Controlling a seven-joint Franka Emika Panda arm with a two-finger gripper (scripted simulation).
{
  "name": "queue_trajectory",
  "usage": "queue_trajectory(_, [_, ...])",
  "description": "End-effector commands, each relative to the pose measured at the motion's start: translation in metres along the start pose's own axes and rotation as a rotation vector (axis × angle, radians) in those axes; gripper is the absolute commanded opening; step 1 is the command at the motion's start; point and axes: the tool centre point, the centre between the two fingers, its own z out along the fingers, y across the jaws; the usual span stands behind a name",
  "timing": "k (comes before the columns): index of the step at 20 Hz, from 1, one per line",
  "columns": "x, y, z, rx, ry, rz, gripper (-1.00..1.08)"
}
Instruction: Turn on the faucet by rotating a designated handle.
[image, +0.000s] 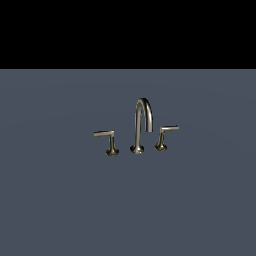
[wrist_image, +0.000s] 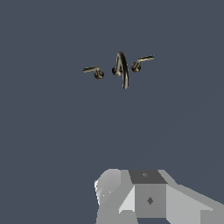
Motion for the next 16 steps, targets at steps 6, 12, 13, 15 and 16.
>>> queue_trajectory(6, [0.004, -0.001, 0.005, 0.000, 0.000, 0.016, -1.00])
queue_trajectory(12, [0.019, -0.006, 0.023, 0.001, -0.001, 0.078, -1.00])
queue_trajectory(13, [0.023, -0.007, 0.028, 0.001, -0.001, 0.093, -1.00])
queue_trajectory(15, [0.031, -0.009, 0.038, 0.001, -0.001, 0.127, -1.00])
queue_trajectory(16, [0.036, -0.010, 0.043, 0.001, -0.001, 0.145, -1.00])
